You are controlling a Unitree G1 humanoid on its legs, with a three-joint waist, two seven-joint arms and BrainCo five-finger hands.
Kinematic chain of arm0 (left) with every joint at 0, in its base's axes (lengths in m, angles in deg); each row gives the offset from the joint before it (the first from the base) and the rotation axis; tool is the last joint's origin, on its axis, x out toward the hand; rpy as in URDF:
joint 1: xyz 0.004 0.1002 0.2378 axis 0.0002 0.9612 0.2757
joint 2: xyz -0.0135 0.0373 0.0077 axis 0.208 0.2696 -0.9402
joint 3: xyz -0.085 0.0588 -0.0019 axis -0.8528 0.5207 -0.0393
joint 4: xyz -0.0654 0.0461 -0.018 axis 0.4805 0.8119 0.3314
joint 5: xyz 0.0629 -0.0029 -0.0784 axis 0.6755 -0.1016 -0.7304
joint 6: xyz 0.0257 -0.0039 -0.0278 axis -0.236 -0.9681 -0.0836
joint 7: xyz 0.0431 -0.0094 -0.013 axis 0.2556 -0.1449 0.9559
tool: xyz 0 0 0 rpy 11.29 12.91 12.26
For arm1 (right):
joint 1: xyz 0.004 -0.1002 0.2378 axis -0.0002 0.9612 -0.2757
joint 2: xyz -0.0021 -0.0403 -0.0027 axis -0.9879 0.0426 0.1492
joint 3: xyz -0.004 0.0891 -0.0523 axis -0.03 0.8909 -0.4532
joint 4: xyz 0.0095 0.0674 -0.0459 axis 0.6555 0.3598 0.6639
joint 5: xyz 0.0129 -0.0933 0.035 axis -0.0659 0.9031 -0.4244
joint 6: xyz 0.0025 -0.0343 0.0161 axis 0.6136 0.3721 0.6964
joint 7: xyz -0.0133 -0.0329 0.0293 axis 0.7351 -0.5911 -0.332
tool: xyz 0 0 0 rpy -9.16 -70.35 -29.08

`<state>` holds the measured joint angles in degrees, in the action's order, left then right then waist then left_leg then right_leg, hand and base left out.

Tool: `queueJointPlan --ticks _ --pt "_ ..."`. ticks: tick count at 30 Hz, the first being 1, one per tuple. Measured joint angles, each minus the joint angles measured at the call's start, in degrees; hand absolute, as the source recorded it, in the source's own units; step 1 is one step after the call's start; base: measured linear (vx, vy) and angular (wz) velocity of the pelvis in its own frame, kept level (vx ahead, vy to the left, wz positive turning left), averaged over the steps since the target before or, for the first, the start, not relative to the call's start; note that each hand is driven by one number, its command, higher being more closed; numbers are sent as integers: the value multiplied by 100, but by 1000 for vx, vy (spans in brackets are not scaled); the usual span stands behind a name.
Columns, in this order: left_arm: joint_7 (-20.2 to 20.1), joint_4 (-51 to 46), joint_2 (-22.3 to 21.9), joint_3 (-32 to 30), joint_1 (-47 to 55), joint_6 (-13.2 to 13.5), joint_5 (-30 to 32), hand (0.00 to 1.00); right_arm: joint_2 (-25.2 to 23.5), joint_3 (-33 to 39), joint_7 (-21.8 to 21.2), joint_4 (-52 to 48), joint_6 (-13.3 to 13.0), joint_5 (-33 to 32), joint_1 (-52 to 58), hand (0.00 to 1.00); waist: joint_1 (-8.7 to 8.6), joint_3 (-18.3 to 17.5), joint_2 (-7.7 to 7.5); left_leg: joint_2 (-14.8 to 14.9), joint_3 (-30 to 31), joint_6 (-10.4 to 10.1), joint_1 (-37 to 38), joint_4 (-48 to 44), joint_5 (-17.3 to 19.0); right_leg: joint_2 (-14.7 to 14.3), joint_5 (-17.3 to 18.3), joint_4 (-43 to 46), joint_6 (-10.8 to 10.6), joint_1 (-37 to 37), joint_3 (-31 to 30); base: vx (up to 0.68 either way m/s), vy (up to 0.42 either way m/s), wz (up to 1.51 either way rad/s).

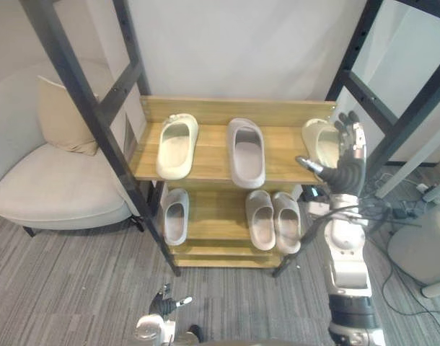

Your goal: Organize the slippers on the shoe rack

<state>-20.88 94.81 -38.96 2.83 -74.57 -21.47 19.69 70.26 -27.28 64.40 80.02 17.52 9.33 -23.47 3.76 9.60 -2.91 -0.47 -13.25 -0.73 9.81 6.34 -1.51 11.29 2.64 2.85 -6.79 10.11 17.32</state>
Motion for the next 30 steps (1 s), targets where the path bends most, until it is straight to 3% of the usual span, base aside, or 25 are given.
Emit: queueJointPlan --ticks 5,13,18,30 --pt "-5 -33 18 8 -2 9 -11 0 212 -129 4 597 54 -8 -632 0 36 -1 -23 2 120 -16 -183 0 -54 -3 0 -7 0 -113 114 -25 -44 13" --pt "-12 -126 71 57 -68 12 -23 0 451 -183 25 1820 294 -184 -1727 0 260 19 -70 -12 219 16 -377 -1 -100 -32 -14 -129 5 -185 248 21 -39 7" --pt "-22 -173 82 56 -74 13 -36 0 441 -191 6 2390 402 -184 -2164 0 272 66 -124 -25 201 3 -396 -4 -91 -43 -22 -212 15 -128 274 23 -12 1" --pt "-19 -168 79 118 -84 5 -242 0 392 -334 -107 2952 556 -166 -2552 0 275 130 -72 -1 186 -60 -376 1 -42 -81 -28 -241 32 -117 261 -31 -13 -2"
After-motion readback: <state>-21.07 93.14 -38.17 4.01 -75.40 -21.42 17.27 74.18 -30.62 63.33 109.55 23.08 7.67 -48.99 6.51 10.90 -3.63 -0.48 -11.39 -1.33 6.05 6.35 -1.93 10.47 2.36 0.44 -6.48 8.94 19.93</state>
